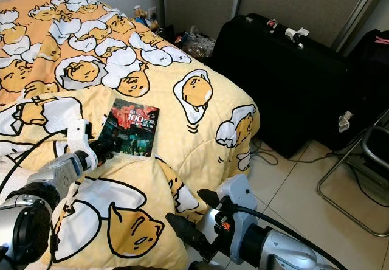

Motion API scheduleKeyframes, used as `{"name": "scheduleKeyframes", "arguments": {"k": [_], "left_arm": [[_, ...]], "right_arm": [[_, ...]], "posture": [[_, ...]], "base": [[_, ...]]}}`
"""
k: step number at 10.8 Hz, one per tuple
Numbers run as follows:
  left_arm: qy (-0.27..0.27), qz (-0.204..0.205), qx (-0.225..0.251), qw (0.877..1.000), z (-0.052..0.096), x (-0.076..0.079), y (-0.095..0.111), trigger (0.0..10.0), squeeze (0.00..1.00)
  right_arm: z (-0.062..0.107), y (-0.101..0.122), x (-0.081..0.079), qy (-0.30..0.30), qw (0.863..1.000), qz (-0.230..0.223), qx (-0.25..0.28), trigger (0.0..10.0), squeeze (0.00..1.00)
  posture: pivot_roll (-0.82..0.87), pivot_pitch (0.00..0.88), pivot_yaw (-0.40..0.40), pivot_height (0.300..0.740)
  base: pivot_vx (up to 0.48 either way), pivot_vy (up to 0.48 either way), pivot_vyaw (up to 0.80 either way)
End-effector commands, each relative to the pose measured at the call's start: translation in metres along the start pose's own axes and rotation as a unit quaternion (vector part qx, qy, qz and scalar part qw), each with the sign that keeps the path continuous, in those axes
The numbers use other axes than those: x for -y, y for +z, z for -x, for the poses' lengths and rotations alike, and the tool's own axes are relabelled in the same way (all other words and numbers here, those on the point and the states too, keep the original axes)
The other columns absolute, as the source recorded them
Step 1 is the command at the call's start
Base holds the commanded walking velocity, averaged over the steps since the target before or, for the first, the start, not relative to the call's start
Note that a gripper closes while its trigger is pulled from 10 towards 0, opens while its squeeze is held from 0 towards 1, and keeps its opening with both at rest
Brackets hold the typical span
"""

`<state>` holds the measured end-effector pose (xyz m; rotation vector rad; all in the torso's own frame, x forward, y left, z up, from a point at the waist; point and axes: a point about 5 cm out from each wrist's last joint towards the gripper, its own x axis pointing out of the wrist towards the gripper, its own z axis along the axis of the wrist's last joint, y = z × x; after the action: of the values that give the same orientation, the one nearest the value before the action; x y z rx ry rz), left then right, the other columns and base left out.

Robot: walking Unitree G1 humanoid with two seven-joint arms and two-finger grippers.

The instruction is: Clean up the room

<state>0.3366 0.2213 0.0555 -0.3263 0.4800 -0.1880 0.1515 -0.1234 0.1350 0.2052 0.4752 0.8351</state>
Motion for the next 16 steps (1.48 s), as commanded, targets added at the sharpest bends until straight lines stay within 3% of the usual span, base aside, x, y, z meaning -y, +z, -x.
{"name": "scheduleKeyframes", "arguments": {"k": [1, 4, 5, 6, 7, 9, 11, 12, 13, 15, 16], "left_arm": [[0.008, 0.016, -0.002, 1.0, -0.001, 0.0, -0.003, 0.0, 0.0], [0.028, 0.016, 0.016, 0.999, 0.0, -0.002, 0.0, 0.0, 0.0], [0.056, -0.021, 0.015, 0.998, 0.0, -0.005, 0.0, 0.0, 0.0], [0.086, -0.082, 0.016, 0.993, 0.002, -0.009, 0.001, 0.0, 0.0], [0.106, -0.228, 0.059, 0.966, 0.006, -0.009, 0.009, 0.0, 0.0], [0.116, -0.322, 0.127, 0.931, 0.013, -0.004, 0.015, 0.0, 0.0], [0.142, -0.409, 0.179, 0.883, 0.024, -0.004, 0.012, 0.0, 0.0], [0.145, -0.4, 0.196, 0.883, 0.027, -0.003, 0.011, 0.0, 0.0], [0.131, -0.316, 0.231, 0.911, 0.03, 0.002, 0.008, 0.0, 0.0], [0.087, -0.236, 0.249, 0.935, 0.033, 0.013, 0.002, 0.0, 0.0], [0.071, -0.149, 0.262, 0.951, 0.033, 0.021, 0.006, 0.0, 0.0]], "right_arm": [[0.0, 0.0, 0.001, -0.006, 1.0, 0.002, -0.002, 10.0, 0.0], [-0.001, 0.0, 0.001, -0.008, 1.0, 0.002, -0.002, 10.0, 0.0], [-0.001, 0.0, 0.001, -0.009, 1.0, 0.002, -0.001, 10.0, 0.0], [-0.001, -0.001, 0.001, -0.011, 1.0, 0.001, 0.0, 10.0, 0.0], [0.0, -0.002, 0.002, -0.014, 1.0, 0.0, 0.0, 10.0, 0.0], [-0.001, -0.003, 0.001, -0.014, 1.0, -0.002, 0.0, 10.0, 0.0], [-0.002, -0.003, 0.002, -0.013, 1.0, -0.002, 0.0, 10.0, 0.0], [-0.002, -0.003, 0.003, -0.014, 1.0, -0.001, 0.0, 10.0, 0.0], [-0.002, -0.004, 0.006, -0.021, 1.0, -0.002, 0.003, 10.0, 0.0], [-0.001, -0.004, 0.022, -0.087, 0.996, -0.008, 0.034, 10.0, 0.0], [-0.001, -0.001, 0.033, -0.133, 0.989, -0.023, 0.068, 10.0, 0.0]], "posture": [[-0.34, 0.063, -0.015, 0.74], [-0.34, 0.059, -0.007, 0.74], [-0.34, 0.058, -0.006, 0.74], [-0.34, 0.057, 0.002, 0.74], [-0.34, 0.058, 0.005, 0.74], [-0.33, 0.058, 0.002, 0.74], [-0.33, 0.053, 0.001, 0.74], [-0.33, 0.049, 0.003, 0.74], [-0.33, 0.037, 0.012, 0.74], [-0.31, 0.0, 0.044, 0.74], [-0.29, 0.0, 0.067, 0.74]], "base": [[0.0, 0.0, 0.0], [0.0, 0.0, 0.0], [0.0, 0.0, 0.0], [0.0, 0.0, 0.0], [0.0, 0.0, 0.0], [0.0, 0.0, 0.0], [0.0, 0.0, 0.0], [0.0, 0.0, 0.0], [0.0, 0.0, 0.0], [0.0, 0.0, 0.0], [0.0, 0.0, 0.0]]}}
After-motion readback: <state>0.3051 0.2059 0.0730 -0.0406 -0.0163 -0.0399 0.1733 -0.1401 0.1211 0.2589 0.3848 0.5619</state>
